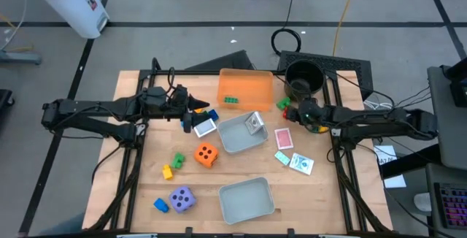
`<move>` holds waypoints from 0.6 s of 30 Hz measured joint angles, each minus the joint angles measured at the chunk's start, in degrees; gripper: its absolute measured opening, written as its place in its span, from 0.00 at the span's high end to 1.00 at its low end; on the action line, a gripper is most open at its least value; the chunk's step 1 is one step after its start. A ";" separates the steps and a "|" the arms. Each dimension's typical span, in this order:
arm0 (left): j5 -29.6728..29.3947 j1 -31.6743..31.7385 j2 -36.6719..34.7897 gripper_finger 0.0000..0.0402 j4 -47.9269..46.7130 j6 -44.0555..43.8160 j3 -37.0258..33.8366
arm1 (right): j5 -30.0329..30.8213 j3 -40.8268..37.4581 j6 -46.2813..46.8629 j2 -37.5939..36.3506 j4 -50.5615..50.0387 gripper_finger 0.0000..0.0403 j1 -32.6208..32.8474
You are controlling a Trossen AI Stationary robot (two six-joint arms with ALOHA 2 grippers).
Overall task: Pick & Place Toys
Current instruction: Put the red game piece into the orange bin
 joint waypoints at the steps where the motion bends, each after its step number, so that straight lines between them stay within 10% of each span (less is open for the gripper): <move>1: -0.01 0.00 -0.02 0.17 0.00 0.08 0.00 | -0.02 0.00 0.02 0.77 0.35 0.62 -0.04; 9: 0.01 0.00 0.00 0.17 -0.18 0.14 0.00 | -0.01 0.02 1.53 4.47 4.07 0.64 -0.02; 18: 0.04 -0.07 -0.01 0.17 -0.42 0.10 0.00 | 0.20 0.04 1.53 5.29 4.87 0.89 -0.02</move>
